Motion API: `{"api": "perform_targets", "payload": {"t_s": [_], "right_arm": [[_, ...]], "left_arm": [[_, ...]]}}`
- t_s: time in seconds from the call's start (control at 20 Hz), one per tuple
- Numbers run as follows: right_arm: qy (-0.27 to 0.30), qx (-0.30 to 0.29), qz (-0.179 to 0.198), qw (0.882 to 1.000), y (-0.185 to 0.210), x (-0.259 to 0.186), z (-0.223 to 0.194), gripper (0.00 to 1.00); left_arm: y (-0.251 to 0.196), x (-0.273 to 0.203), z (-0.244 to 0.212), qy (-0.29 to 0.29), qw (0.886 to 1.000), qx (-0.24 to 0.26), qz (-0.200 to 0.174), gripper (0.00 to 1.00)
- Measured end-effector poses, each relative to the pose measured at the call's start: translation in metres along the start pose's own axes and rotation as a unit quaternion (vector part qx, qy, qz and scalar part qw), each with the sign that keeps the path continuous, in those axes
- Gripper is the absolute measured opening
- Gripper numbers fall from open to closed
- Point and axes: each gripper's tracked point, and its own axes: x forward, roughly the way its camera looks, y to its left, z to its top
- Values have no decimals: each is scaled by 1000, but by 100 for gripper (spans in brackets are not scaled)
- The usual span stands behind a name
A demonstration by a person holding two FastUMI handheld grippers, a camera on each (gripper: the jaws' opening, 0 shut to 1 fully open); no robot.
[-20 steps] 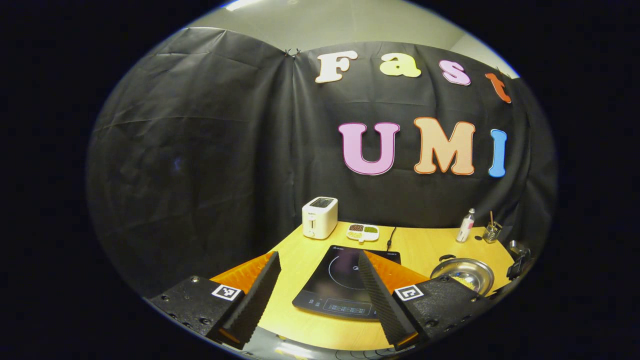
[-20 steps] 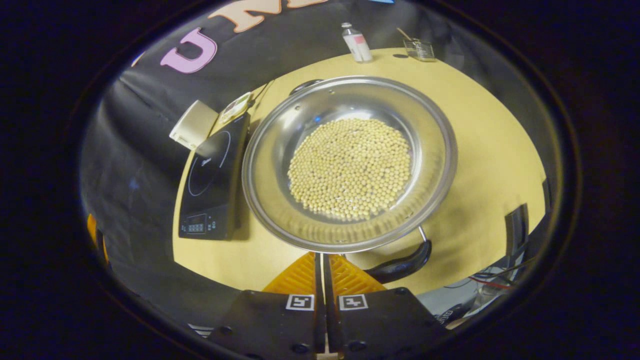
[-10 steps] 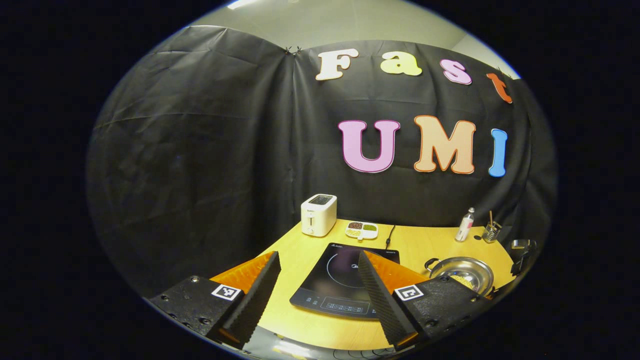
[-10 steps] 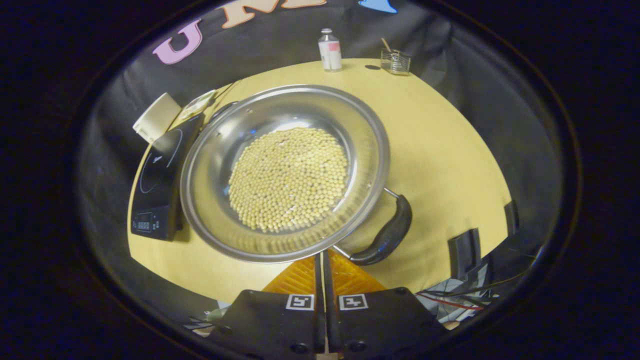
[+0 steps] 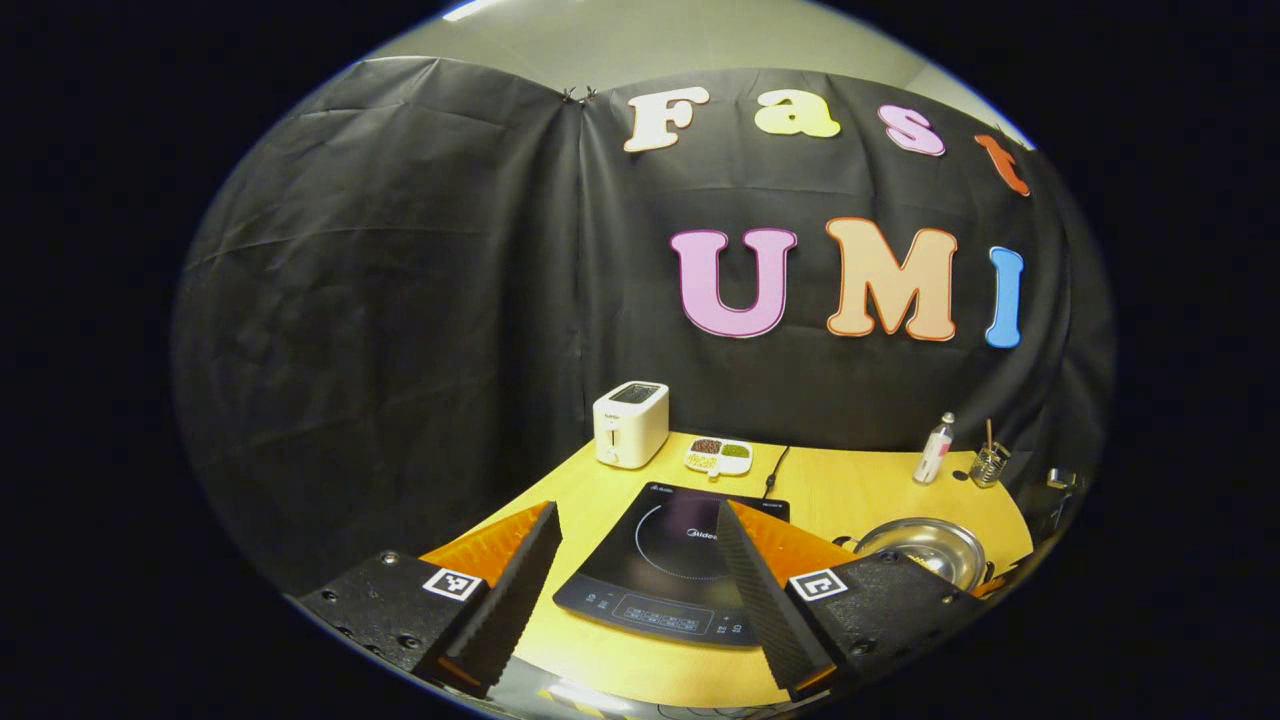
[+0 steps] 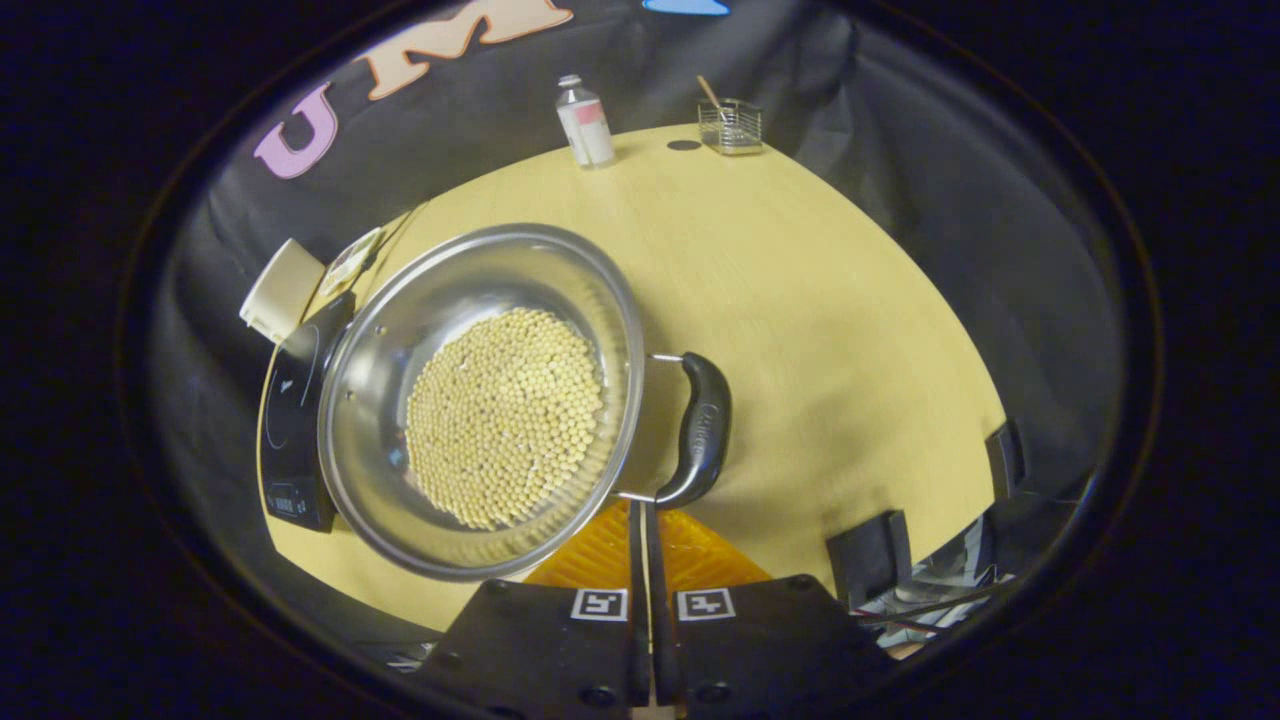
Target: First push the handle of the pot to place it horizontally, then grasp the pot with both hands and set it on the induction cooktop.
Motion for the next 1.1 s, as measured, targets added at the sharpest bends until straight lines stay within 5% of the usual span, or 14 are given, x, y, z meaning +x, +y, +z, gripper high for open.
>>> {"api": "perform_targets", "payload": {"t_s": [0.65, 0.7, 0.85, 0.9, 0.95, 1.0, 1.1], "right_arm": [[36, -16, 64, 997, -9, 22, 56, 0], [41, -17, 69, 997, -7, 22, 55, 7], [60, -12, 82, 995, -12, 22, 54, 0], [61, -13, 82, 995, -18, 22, 55, 18], [61, -12, 78, 995, -25, 22, 58, 18], [64, -10, 78, 995, -35, 22, 57, 29], [80, 19, 104, 991, -39, 14, 60, 75]], "left_arm": [[-81, -1, -26, 52, 999, -2, 14, 96], [-87, 0, -30, 56, 998, -3, 13, 96], [-105, 1, -39, 74, 997, -9, 6, 96], [-112, 4, -42, 80, 997, -12, 2, 96], [-119, 6, -46, 88, 996, -18, -4, 96], [-127, 9, -51, 100, 995, -25, -11, 96], [-145, 16, -64, 124, 991, -41, -27, 93]]}}
